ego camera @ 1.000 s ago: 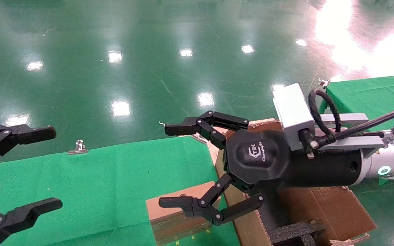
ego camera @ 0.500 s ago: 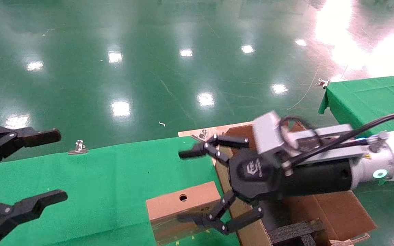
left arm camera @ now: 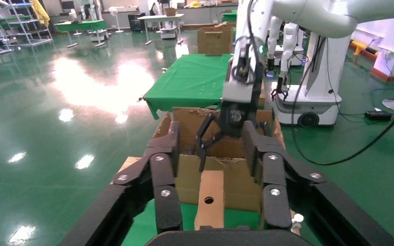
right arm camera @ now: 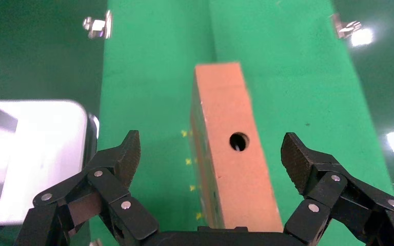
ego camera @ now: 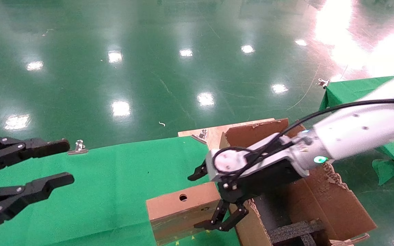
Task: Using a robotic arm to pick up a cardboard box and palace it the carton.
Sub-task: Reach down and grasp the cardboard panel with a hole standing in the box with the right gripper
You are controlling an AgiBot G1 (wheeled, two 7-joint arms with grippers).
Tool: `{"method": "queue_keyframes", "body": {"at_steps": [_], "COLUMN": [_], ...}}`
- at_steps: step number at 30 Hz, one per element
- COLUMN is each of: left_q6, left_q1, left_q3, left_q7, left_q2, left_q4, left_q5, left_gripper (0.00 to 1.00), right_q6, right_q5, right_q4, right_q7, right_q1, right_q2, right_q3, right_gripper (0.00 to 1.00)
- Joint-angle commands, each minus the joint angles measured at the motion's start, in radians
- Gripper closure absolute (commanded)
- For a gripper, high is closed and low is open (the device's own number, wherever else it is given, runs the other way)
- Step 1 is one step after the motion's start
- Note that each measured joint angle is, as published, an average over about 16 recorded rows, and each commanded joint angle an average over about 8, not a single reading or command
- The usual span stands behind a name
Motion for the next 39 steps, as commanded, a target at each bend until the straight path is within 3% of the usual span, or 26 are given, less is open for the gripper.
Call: {"method": "queue_keyframes", "body": {"at_steps": [1,22,23,27,29,31,35,37,39], "left_q6": [0.000,0.000,0.000,0.000,0.000,0.000,0.000,0.000,0.000], "left_q1": [0.000,0.000,0.000,0.000,0.000,0.000,0.000,0.000,0.000], "left_q3": [0.000,0.000,0.000,0.000,0.000,0.000,0.000,0.000,0.000], "left_q7": [0.000,0.000,0.000,0.000,0.000,0.000,0.000,0.000,0.000], "left_q2": [0.000,0.000,0.000,0.000,0.000,0.000,0.000,0.000,0.000], "left_q4": [0.000,0.000,0.000,0.000,0.000,0.000,0.000,0.000,0.000], "left_q5": [0.000,0.000,0.000,0.000,0.000,0.000,0.000,0.000,0.000], "left_gripper": [1.00,1.00,0.95,0.45,0.20,0.00,0.00,0.00,0.00], "right_q6": [0.000,0.008,0.008,0.008,0.008,0.008,0.008,0.009,0.008], "right_q5": [-0.030,-0.202,-0.207,-0.220,-0.224,-0.227,-0.230,-0.229,-0.228], "right_q4": [-0.025,-0.367,-0.377,-0.406,-0.420,-0.430,-0.441,-0.439,-0.437], "right_q7": [-0.012,-0.244,-0.252,-0.277,-0.286,-0.293,-0.298,-0.298,-0.297], "right_q1": [0.036,0.231,0.237,0.255,0.263,0.270,0.277,0.277,0.276], "right_q2": [-0.025,-0.296,-0.305,-0.332,-0.344,-0.353,-0.362,-0.361,-0.359], "right_q3": [-0.052,-0.322,-0.333,-0.372,-0.388,-0.400,-0.412,-0.411,-0.409], "right_gripper": [0.00,0.00,0.00,0.01,0.18,0.43,0.92,1.00,1.00]}}
